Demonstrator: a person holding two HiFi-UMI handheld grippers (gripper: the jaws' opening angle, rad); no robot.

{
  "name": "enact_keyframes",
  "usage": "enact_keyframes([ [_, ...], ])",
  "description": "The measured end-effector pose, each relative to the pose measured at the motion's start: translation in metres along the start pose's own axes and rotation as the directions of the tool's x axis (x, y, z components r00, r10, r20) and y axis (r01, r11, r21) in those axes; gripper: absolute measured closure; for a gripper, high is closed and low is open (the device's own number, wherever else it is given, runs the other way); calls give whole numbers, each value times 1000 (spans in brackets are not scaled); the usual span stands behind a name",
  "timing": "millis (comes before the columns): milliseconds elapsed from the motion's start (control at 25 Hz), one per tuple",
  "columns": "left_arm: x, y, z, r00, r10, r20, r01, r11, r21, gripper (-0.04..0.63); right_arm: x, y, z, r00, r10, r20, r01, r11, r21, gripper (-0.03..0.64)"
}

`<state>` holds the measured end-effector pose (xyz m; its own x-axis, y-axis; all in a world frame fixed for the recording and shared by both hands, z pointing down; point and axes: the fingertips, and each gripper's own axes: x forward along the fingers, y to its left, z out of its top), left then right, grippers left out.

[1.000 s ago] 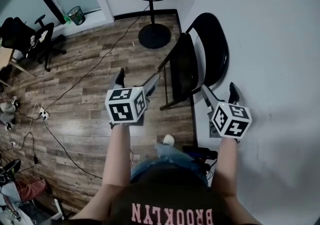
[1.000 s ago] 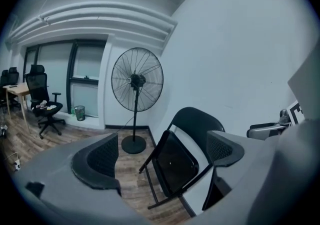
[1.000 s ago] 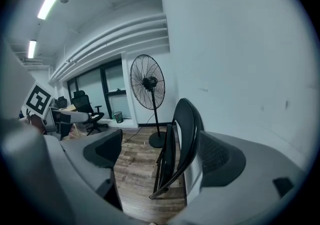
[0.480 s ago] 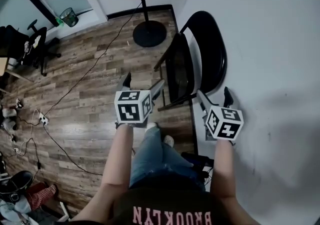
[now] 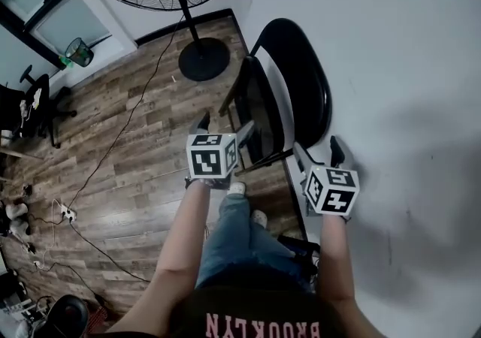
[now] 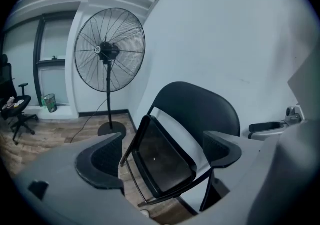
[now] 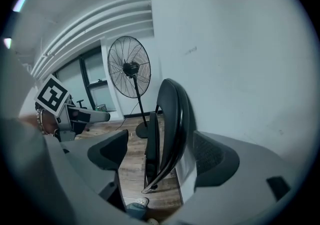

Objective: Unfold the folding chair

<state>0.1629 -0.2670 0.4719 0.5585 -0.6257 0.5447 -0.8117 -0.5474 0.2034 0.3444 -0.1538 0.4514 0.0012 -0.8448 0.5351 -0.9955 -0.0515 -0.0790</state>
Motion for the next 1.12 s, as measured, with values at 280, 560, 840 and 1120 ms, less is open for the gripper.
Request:
enact_keyframes([
  [280,58,-8,-5,988,-136,-80,138,990,23,87,20,-4,-4,998,-60,-31,62,997,42,229],
  [560,115,-19,-27,954,-227,-196,229,973,-14,109,36,-9,-5,991,-120,-66,124,990,60,232],
  [840,167,-24,-37,927,-277,-252,255,960,-117,186,48,-18,-5,978,-183,-95,191,978,84,239],
  [1120,206,-24,-59,899,-290,-329,227,949,-217,250,62,-28,-1,969,-227,-102,238,963,125,259],
])
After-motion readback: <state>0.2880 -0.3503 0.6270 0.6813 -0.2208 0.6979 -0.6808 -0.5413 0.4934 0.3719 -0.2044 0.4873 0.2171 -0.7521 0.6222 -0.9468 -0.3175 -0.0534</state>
